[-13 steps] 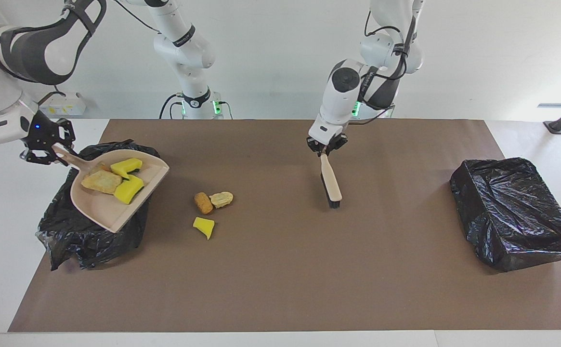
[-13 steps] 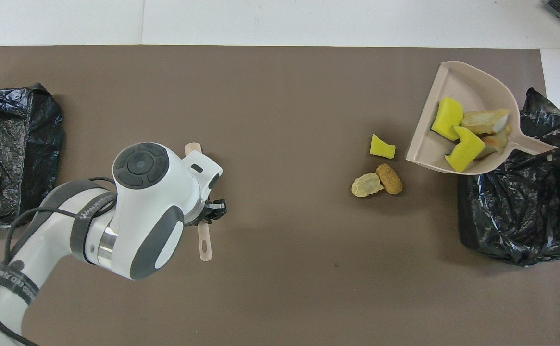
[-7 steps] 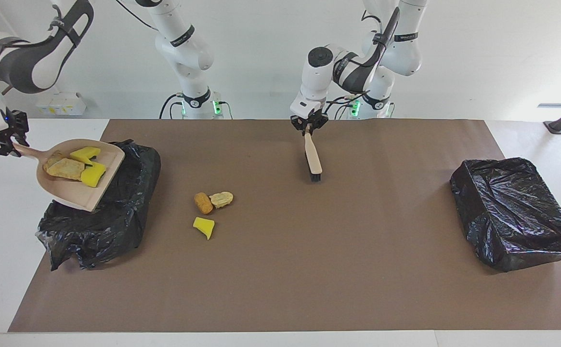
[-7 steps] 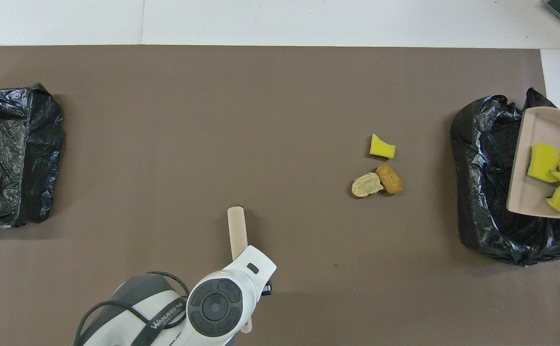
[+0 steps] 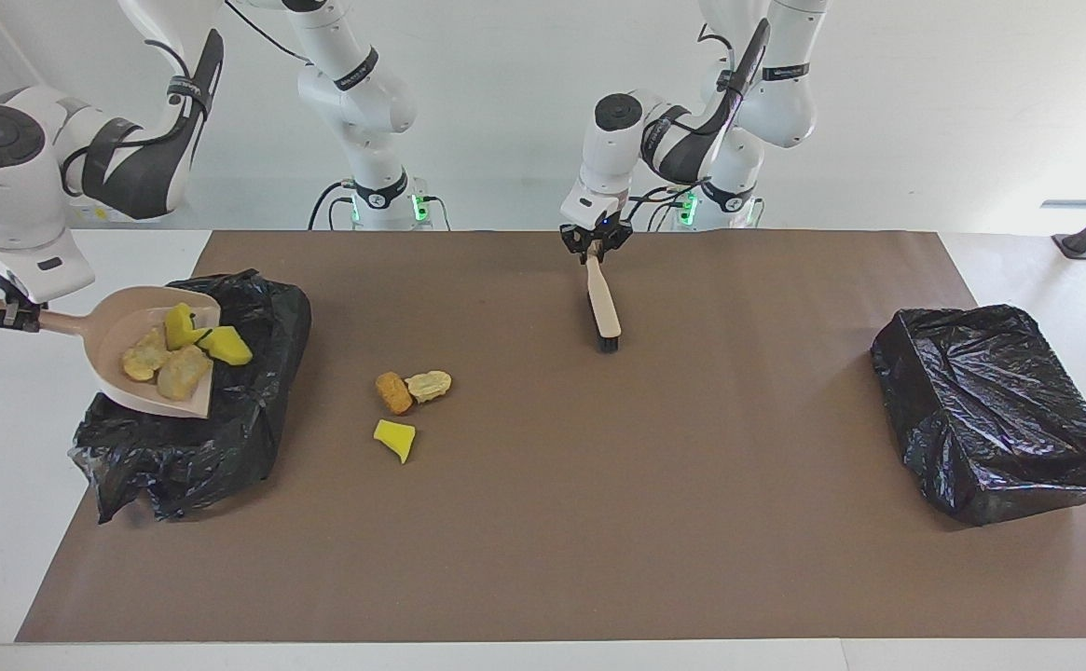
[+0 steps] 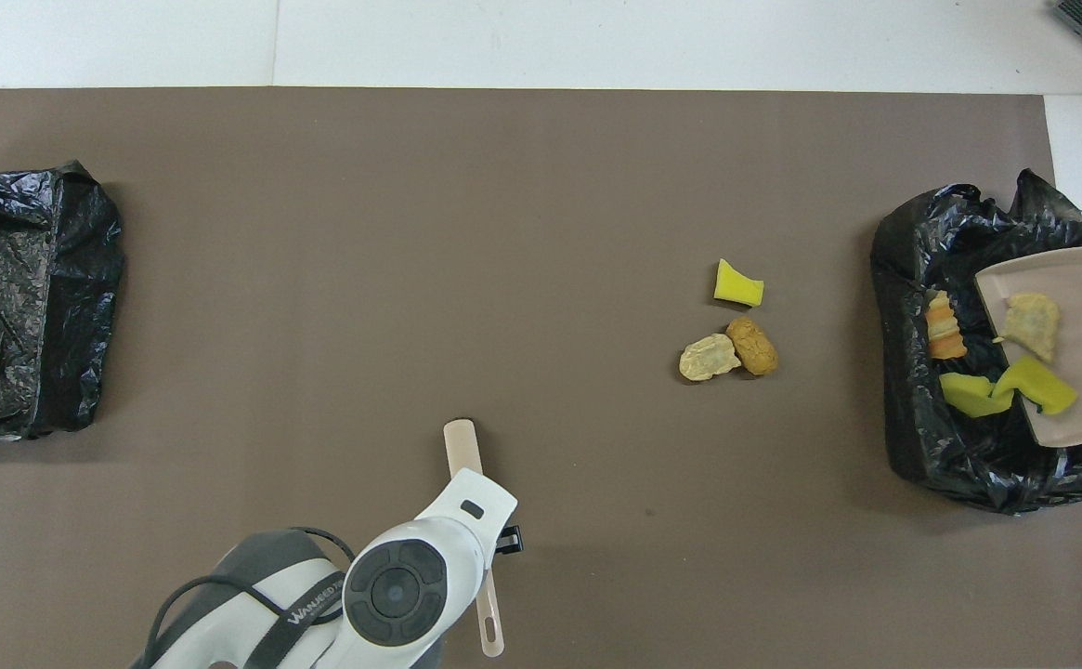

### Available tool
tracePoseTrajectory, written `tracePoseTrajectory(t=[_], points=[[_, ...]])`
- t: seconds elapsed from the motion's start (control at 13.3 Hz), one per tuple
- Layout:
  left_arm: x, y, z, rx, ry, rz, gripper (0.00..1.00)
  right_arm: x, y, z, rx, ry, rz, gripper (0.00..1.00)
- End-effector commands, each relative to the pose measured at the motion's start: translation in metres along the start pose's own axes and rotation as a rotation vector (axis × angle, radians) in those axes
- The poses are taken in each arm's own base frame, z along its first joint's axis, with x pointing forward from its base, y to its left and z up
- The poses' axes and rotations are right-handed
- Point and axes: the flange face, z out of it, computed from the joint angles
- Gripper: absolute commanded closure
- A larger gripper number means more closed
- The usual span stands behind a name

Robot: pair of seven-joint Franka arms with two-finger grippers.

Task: Sweep and dump trash in bin

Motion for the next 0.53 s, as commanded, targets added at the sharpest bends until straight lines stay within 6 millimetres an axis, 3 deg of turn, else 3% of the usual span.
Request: tracePoseTrajectory(t=[0.0,0.38,0.45], points=[[0.062,-0.017,-0.031,-0.011,-0.001,-0.020,0.00,0.001,0.001,-0.020,-0.022,-0.075,-0.028,1.00],[0.185,-0.069,-0.096,-0.001,-0.037,0.062,0.00,0.007,0.018,-0.071,-0.047,-0.202,-0.080,1.00],[0.199,-0.077,-0.107,-0.003,-0.037,0.088,0.00,0.013,0.021,-0.080,-0.057,-0.222,-0.094,1.00]])
